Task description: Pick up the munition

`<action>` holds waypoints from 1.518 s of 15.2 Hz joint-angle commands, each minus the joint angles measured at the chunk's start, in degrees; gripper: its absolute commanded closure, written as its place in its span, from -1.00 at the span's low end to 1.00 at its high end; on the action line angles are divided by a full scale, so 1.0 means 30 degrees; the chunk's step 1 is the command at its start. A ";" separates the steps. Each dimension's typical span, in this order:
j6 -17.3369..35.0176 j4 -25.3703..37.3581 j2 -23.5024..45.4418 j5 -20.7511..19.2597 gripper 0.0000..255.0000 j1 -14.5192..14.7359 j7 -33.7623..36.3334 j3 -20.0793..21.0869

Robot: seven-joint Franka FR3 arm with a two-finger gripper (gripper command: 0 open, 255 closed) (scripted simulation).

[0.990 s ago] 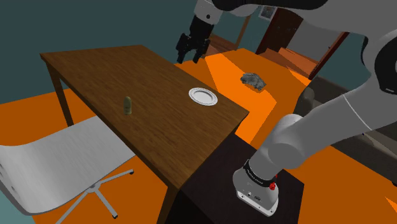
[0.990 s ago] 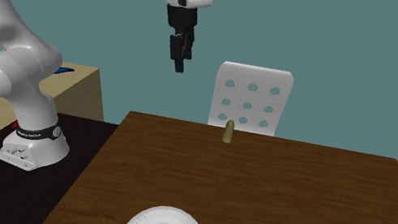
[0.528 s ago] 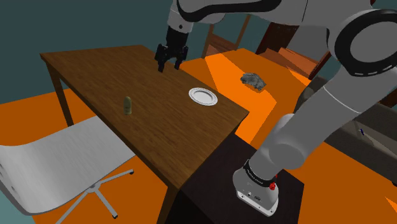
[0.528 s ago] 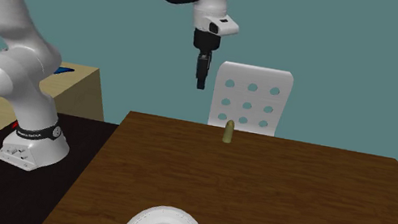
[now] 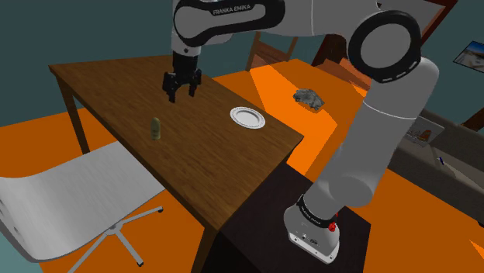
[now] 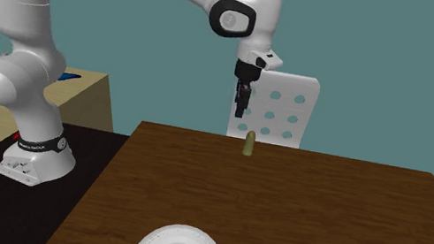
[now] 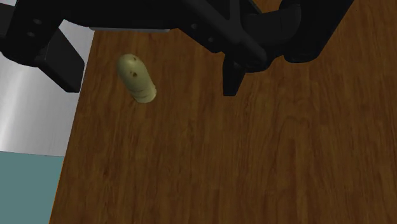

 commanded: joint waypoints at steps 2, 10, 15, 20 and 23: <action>-0.0197 0.1967 0.2386 -0.0468 -1.00 0.0402 0.0147 0.0198; -0.1427 0.7483 0.8179 -0.1518 -1.00 0.1518 0.0211 0.0387; -0.0435 0.7007 0.8697 -0.1574 -1.00 0.1533 0.0228 0.0347; 0.0064 0.6828 0.9020 -0.1607 1.00 0.1538 0.0232 0.0323; 0.0049 0.6861 0.9039 -0.1608 1.00 0.1539 0.0231 0.0322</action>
